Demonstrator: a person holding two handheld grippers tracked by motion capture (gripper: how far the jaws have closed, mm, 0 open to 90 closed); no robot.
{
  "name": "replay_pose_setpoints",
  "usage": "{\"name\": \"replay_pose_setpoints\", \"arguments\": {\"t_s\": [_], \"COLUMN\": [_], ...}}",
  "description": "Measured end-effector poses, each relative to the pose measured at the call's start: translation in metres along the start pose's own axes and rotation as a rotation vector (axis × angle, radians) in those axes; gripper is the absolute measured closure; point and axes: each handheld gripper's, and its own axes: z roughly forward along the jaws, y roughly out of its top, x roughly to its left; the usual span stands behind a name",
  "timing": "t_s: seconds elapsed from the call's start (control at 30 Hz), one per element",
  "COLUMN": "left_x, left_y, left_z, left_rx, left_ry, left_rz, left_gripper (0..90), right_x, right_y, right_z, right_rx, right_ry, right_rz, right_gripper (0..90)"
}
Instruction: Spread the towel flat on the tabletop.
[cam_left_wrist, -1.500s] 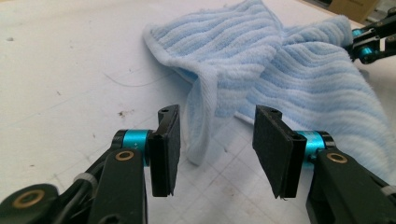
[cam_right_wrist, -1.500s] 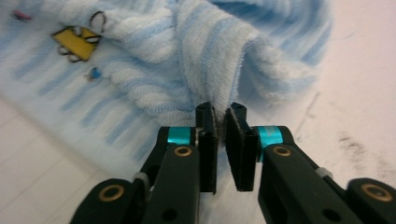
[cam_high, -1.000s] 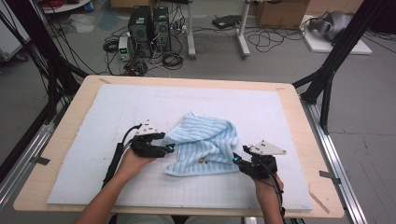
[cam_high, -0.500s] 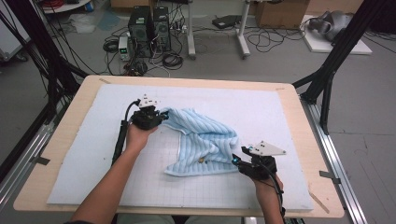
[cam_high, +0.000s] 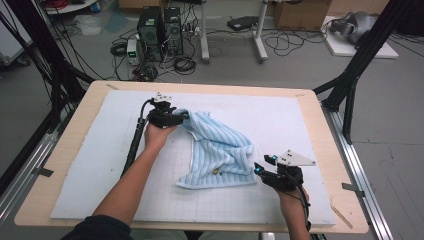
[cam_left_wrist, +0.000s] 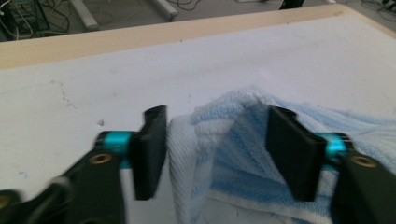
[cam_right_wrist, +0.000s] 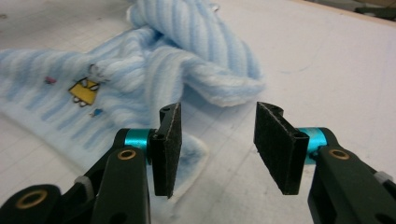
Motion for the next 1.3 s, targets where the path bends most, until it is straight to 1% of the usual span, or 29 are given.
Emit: {"name": "replay_pose_setpoints", "arguments": {"t_s": [0.03, 0.1, 0.13, 0.17, 0.23, 0.27, 0.3, 0.4, 0.43, 0.47, 0.57, 0.6, 0.63, 0.7, 0.73, 0.77, 0.8, 0.83, 0.87, 0.93, 0.97, 1.0, 1.03, 1.07, 1.1, 1.17, 1.23, 1.27, 1.3], "left_x": [0.000, -0.001, -0.001, 0.000, 0.000, 0.003, 0.003, 0.009, 0.011, 0.011, 0.010, 0.010, 0.010, 0.009, 0.009, 0.010, 0.010, 0.011, 0.011, 0.012, 0.012, 0.013, 0.013, 0.012, 0.012, 0.010, 0.007, 0.005, 0.004], "left_y": [-0.001, -0.002, -0.003, -0.004, -0.009, -0.014, -0.014, -0.020, -0.021, -0.022, -0.025, -0.026, -0.027, -0.030, -0.031, -0.033, -0.033, -0.033, -0.034, -0.035, -0.035, -0.035, -0.035, -0.035, -0.035, -0.036, -0.037, -0.038, -0.038], "left_z": [-0.004, -0.007, -0.011, -0.014, -0.019, -0.022, -0.022, -0.029, -0.031, -0.033, -0.039, -0.041, -0.042, -0.046, -0.047, -0.049, -0.049, -0.050, -0.051, -0.052, -0.053, -0.054, -0.055, -0.055, -0.055, -0.055, -0.054, -0.053, -0.052], "left_rx": [-0.010, -0.025, -0.039, -0.046, -0.051, -0.053, -0.053, -0.041, -0.048, -0.050, -0.053, -0.053, -0.060, -0.069, -0.070, -0.074, -0.074, -0.073, -0.073, -0.071, -0.073, -0.074, -0.073, -0.075, -0.074, -0.068, -0.060, -0.054, -0.048], "left_ry": [-0.009, -0.012, -0.019, -0.032, -0.046, -0.055, -0.055, -0.058, -0.057, -0.058, -0.067, -0.072, -0.077, -0.083, -0.084, -0.086, -0.086, -0.089, -0.088, -0.088, -0.089, -0.087, -0.088, -0.090, -0.091, -0.098, -0.109, -0.114, -0.123], "left_rz": [-0.002, -0.001, 0.006, 0.009, 0.035, 0.035, 0.035, 0.027, 0.027, 0.026, 0.039, 0.045, 0.043, 0.047, 0.051, 0.050, 0.050, 0.053, 0.052, 0.055, 0.051, 0.052, 0.055, 0.054, 0.056, 0.063, 0.069, 0.071, 0.077], "left_gripper": [35.5, 35.5, 35.3, 35.1, 34.7, 34.6, 34.7, 33.4, 33.4, 33.5, 33.6, 33.6, 33.8, 34.1, 34.2, 34.2, 34.2, 34.2, 34.2, 34.2, 34.2, 34.2, 34.2, 34.2, 34.2, 34.2, 34.2, 34.2, 34.4], "right_x": [-0.001, -0.002, -0.005, -0.009, -0.017, -0.024, -0.026, -0.031, -0.031, -0.032, -0.027, -0.027, -0.022, -0.018, -0.016, -0.015, -0.015, -0.016, -0.015, -0.008, -0.008, -0.008, -0.011, -0.011, -0.014, -0.017, -0.021, -0.021, -0.024], "right_y": [0.002, 0.003, 0.005, 0.008, 0.013, 0.018, 0.020, 0.029, 0.029, 0.032, 0.033, 0.033, 0.033, 0.034, 0.034, 0.035, 0.035, 0.035, 0.036, 0.041, 0.044, 0.044, 0.051, 0.051, 0.057, 0.064, 0.068, 0.068, 0.069], "right_z": [0.000, 0.001, 0.003, 0.005, 0.012, 0.023, 0.028, 0.050, 0.050, 0.062, 0.081, 0.081, 0.093, 0.102, 0.105, 0.106, 0.106, 0.104, 0.104, 0.102, 0.101, 0.101, 0.098, 0.098, 0.098, 0.099, 0.099, 0.099, 0.100], "right_rx": [0.005, 0.003, 0.001, -0.007, -0.019, -0.003, 0.006, 0.083, 0.083, 0.121, 0.192, 0.192, 0.230, 0.242, 0.249, 0.251, 0.251, 0.249, 0.245, 0.259, 0.247, 0.247, 0.222, 0.222, 0.234, 0.248, 0.255, 0.255, 0.258], "right_ry": [-0.024, -0.031, -0.035, -0.037, -0.049, -0.058, -0.056, -0.073, -0.073, -0.045, -0.012, -0.012, 0.008, 0.020, 0.017, 0.006, 0.006, 0.029, 0.053, -0.003, -0.029, -0.029, -0.104, -0.104, -0.194, -0.279, -0.352, -0.352, -0.375], "right_rz": [-0.028, -0.031, -0.023, 0.004, 0.037, 0.072, 0.076, 0.062, 0.062, 0.090, 0.089, 0.089, 0.091, 0.108, 0.104, 0.101, 0.101, 0.099, 0.081, -0.017, -0.037, -0.037, -0.052, -0.052, -0.106, -0.150, -0.171, -0.171, -0.157], "right_gripper": [51.3, 51.3, 51.4, 51.7, 53.3, 54.2, 54.8, 55.0, 55.0, 51.4, 46.6, 46.6, 44.8, 43.8, 44.2, 47.1, 47.1, 72.8, 78.6, 80.9, 81.1, 81.1, 81.0, 81.0, 80.6, 80.5, 80.5, 80.5, 80.5]}}
